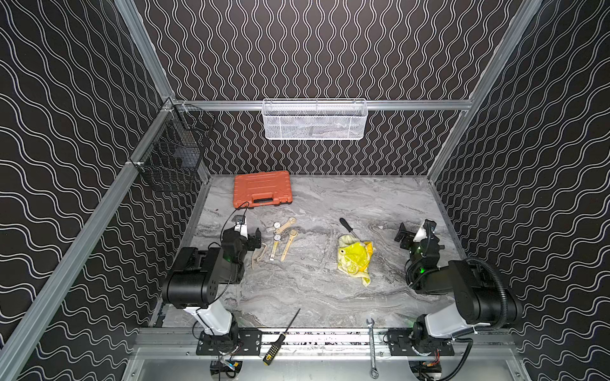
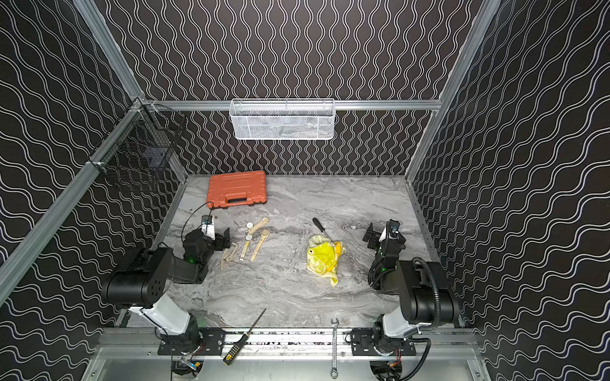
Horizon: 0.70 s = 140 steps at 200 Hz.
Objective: Wipe the watch dial
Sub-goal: Reset both arms
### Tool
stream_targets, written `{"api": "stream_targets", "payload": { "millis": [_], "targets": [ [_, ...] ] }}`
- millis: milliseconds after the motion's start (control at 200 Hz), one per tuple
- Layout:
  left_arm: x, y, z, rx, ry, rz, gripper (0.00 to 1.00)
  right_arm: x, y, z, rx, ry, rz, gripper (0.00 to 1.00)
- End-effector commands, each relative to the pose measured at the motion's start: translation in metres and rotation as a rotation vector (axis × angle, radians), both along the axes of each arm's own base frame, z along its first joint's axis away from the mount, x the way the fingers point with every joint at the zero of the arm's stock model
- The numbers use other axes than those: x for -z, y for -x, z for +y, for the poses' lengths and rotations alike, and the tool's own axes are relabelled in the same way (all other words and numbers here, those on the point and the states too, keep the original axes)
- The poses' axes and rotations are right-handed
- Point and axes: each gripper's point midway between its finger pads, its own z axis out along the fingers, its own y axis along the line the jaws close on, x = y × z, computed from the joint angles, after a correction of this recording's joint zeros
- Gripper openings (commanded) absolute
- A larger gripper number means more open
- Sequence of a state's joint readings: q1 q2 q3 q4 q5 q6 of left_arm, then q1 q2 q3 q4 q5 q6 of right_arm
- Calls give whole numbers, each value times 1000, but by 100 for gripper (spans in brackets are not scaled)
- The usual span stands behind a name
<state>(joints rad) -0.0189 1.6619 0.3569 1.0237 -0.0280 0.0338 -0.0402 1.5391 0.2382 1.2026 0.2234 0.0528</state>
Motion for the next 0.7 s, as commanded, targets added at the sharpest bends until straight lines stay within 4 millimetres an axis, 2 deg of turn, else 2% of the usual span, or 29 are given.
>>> {"api": "stream_targets", "payload": {
  "millis": [0, 695],
  "targets": [
    [-7, -4, -8, 54, -8, -22, 99, -6, -3, 1, -7, 6, -21, 100],
    [-6, -4, -9, 58, -6, -18, 99, -5, -4, 4, -12, 19, -12, 100]
  ]
}}
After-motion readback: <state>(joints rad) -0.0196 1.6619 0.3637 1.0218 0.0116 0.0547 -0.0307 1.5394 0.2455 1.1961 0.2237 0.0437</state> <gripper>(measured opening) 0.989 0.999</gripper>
